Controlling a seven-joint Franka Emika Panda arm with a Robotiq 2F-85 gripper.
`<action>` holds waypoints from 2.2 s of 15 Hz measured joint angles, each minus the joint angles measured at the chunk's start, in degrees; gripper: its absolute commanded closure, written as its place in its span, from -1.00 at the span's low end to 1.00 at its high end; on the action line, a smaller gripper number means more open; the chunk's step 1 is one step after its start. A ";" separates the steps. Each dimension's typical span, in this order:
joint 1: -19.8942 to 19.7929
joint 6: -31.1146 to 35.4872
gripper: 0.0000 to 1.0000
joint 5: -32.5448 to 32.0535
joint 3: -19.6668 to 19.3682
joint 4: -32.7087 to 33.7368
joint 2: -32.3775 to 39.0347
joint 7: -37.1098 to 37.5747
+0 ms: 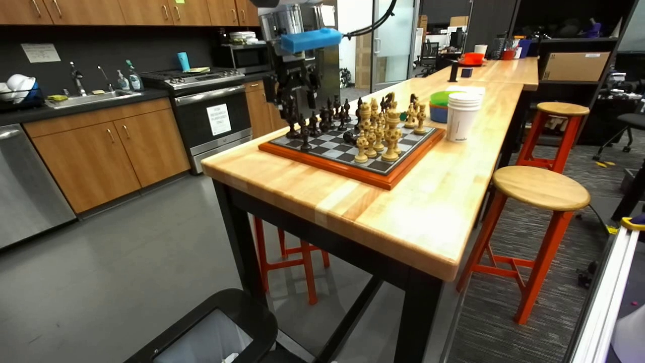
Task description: Move the dark brown chess pieces forward
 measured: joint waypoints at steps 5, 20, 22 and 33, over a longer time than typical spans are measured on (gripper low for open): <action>-0.42 0.06 -1.00 -0.30 0.31 0.95 0.12 -7.31; -4.06 0.19 -0.46 -0.24 2.97 5.68 5.11 -25.07; -4.06 0.19 -0.31 -0.23 3.12 6.07 5.60 -25.33; -4.53 0.14 0.87 -0.17 3.31 6.16 5.83 -25.34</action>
